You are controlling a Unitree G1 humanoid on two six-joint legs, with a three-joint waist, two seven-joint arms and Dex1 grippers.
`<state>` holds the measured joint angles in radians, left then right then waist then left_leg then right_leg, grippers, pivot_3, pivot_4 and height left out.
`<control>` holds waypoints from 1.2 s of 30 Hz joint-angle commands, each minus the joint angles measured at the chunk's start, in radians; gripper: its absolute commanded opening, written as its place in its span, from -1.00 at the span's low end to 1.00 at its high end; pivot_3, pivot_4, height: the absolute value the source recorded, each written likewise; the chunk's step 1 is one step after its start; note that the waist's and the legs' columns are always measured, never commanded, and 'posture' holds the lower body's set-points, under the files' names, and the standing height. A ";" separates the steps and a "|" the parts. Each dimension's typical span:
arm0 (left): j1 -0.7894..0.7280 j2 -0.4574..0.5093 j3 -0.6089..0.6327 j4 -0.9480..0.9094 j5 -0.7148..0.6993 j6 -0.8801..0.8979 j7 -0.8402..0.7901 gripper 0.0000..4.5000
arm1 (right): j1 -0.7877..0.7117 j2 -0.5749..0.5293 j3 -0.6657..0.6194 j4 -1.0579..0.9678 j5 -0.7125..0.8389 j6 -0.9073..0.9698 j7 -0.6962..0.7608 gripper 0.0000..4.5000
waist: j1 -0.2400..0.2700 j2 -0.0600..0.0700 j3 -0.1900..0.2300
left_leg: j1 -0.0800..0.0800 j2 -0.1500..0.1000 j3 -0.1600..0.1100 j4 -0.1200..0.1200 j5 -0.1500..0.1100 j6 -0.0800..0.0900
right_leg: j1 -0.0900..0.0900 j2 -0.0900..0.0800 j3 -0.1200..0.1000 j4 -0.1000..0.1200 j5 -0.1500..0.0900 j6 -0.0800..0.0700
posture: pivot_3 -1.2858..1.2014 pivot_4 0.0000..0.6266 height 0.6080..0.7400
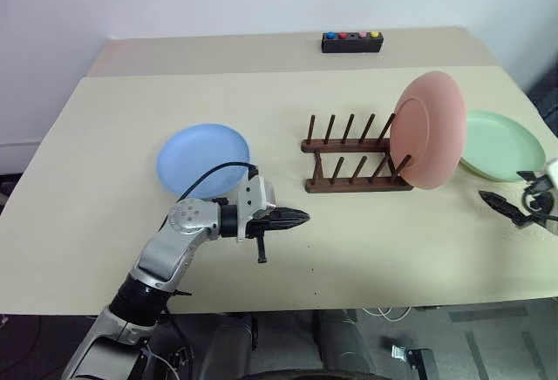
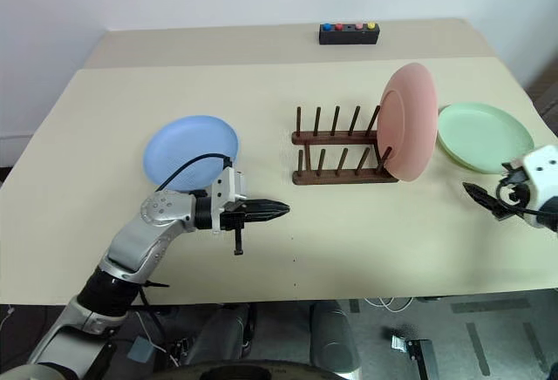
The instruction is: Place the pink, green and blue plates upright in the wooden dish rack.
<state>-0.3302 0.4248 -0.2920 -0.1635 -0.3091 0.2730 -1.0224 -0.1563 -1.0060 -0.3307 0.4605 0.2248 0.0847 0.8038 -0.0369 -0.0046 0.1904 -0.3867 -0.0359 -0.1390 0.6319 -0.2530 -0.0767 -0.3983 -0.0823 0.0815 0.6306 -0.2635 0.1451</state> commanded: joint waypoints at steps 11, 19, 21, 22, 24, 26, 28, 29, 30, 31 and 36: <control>0.021 0.004 0.018 -0.029 0.000 -0.026 0.015 -1.00 | -0.298 0.012 0.231 0.402 -0.284 -0.308 -0.107 0.42 | -0.006 0.000 0.000 | 0.001 0.000 0.000 0.000 0.000 0.000 | 0.001 0.000 0.000 0.000 0.000 0.000 | 0.03 -0.52 1.00; 0.029 0.003 0.020 -0.034 -0.018 -0.037 0.012 -1.00 | -0.293 0.006 0.228 0.427 -0.291 -0.351 -0.153 -0.97 | -0.006 -0.001 0.000 | 0.001 0.000 -0.001 -0.001 0.000 0.000 | 0.001 0.000 0.000 0.000 0.000 0.000 | 0.03 -0.52 1.00; 0.030 -0.001 0.026 -0.037 -0.030 -0.045 0.005 -1.00 | -0.272 -0.001 0.219 0.401 -0.293 -0.356 -0.183 -0.97 | -0.005 0.000 0.000 | 0.001 0.000 -0.001 0.000 0.000 0.000 | 0.001 0.000 0.000 0.000 0.000 0.000 | 0.03 -0.52 1.00; 0.029 -0.002 0.029 -0.039 -0.036 -0.051 0.001 -1.00 | -0.259 -0.007 0.214 0.382 -0.294 -0.357 -0.198 -0.97 | -0.005 0.000 0.000 | 0.001 0.000 -0.001 0.000 0.000 0.000 | 0.001 0.000 0.000 0.000 0.000 0.000 | 0.03 -0.52 1.00; 0.026 -0.002 0.030 -0.042 -0.040 -0.051 -0.001 -1.00 | -0.231 -0.021 0.200 0.339 -0.290 -0.360 -0.214 -0.97 | -0.005 0.000 0.000 | 0.001 0.000 -0.001 0.000 0.000 0.000 | 0.001 0.000 0.000 0.000 0.000 0.000 | 0.03 -0.52 1.00; 0.024 0.000 0.029 -0.045 -0.041 -0.048 -0.002 -1.00 | -0.202 -0.032 0.182 0.293 -0.280 -0.354 -0.224 -0.97 | -0.006 0.000 0.000 | 0.001 0.000 -0.001 0.000 0.000 0.000 | 0.001 0.000 0.000 0.000 0.000 0.000 | 0.03 -0.52 1.00; 0.026 0.005 0.031 -0.057 -0.041 -0.045 -0.002 -1.00 | -0.138 -0.054 0.123 0.177 -0.254 -0.331 -0.236 -0.97 | -0.006 0.000 0.000 | 0.001 0.000 -0.001 0.000 0.000 0.000 | 0.001 0.000 0.000 0.000 0.000 0.000 | 0.03 -0.52 1.00; 0.027 0.008 0.032 -0.063 -0.037 -0.046 0.000 -1.00 | -0.106 -0.060 0.088 0.117 -0.239 -0.313 -0.237 -0.97 | -0.005 0.001 0.000 | 0.001 0.000 -0.001 -0.001 0.000 0.000 | 0.001 0.000 0.000 0.000 0.000 0.000 | 0.03 -0.52 1.00; 0.029 0.013 0.033 -0.069 -0.037 -0.045 0.001 -1.00 | -0.075 -0.066 0.050 0.054 -0.226 -0.291 -0.240 -0.97 | -0.005 0.001 0.000 | 0.001 0.000 -0.001 -0.001 0.000 0.000 | 0.001 0.000 0.000 0.000 0.000 0.000 | 0.03 -0.52 1.00; 0.033 0.018 0.037 -0.076 -0.039 -0.044 0.000 -1.00 | -0.046 -0.069 0.010 -0.012 -0.215 -0.266 -0.241 -0.97 | -0.005 0.001 0.000 | 0.001 0.000 -0.001 -0.001 0.000 0.000 | 0.001 0.000 0.000 0.000 0.000 0.000 | 0.03 -0.52 1.00; 0.044 0.033 0.066 -0.068 -0.053 -0.036 -0.002 -1.00 | 0.025 -0.080 -0.155 -0.336 -0.161 -0.132 -0.228 -0.97 | -0.008 0.002 0.000 | 0.002 0.000 -0.001 -0.001 0.000 0.000 | 0.001 0.000 0.000 0.001 0.000 0.000 | 0.03 -0.52 1.00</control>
<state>-0.2866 0.4532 -0.2504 -0.2151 -0.3404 0.2481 -1.0225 -0.1186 -1.0562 -0.4226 0.2274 0.0287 -0.0771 0.5799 -0.0452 -0.0028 0.1903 -0.3850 -0.0360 -0.1398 0.6315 -0.2531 -0.0766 -0.3972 -0.0822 0.0819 0.6315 -0.2635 0.1450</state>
